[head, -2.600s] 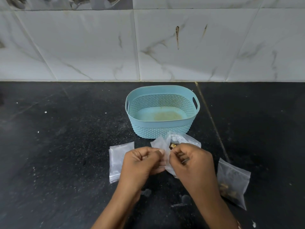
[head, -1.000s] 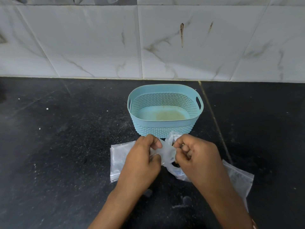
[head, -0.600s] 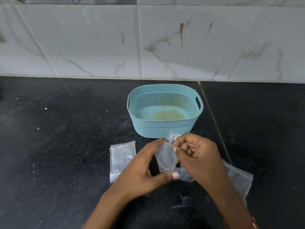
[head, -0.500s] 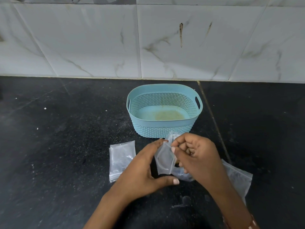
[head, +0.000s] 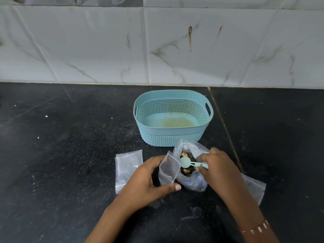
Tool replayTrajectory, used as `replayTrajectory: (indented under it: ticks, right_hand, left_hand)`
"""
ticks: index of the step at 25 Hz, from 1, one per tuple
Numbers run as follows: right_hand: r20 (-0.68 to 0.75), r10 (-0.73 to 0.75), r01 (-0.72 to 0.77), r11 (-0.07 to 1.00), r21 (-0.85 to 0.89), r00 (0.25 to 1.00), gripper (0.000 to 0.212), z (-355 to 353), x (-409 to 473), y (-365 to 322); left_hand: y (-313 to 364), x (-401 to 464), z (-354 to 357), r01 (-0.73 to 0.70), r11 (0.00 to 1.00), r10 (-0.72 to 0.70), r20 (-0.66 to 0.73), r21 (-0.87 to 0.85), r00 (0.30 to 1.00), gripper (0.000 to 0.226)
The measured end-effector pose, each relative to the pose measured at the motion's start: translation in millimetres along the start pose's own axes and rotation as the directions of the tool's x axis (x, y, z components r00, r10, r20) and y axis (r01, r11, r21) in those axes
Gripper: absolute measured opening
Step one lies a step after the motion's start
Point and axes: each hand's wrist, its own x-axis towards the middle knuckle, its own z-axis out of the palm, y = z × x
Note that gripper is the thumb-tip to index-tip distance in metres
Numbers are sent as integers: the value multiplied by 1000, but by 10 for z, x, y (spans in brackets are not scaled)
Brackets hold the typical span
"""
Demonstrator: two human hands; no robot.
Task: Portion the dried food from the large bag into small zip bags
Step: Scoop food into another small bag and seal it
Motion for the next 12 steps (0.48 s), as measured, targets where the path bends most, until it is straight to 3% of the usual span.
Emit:
replayTrajectory:
  ticks: [3, 5, 8, 11, 12]
  right_hand:
    - [-118, -49, 40, 996, -77, 992, 10, 42, 3, -24]
    - [-235, -49, 46, 999, -20, 971, 11, 30, -2, -40]
    - [-184, 7, 4, 998, 61, 983, 9, 21, -25, -15]
    - [-202, -53, 54, 999, -1, 978, 3, 28, -43, 7]
    - [-239, -84, 86, 996, -2, 967, 11, 60, -44, 5]
  left_hand:
    - [-2, -16, 32, 11, 996, -7, 50, -90, 999, 55]
    - [3, -26, 52, 36, 988, -22, 92, -153, 996, 51]
    - [3, -38, 75, 77, 972, -47, 137, -223, 989, 50]
    - [1, -31, 98, 92, 964, -59, 135, -251, 989, 52]
    - [4, -30, 103, 102, 958, -67, 137, -269, 988, 51]
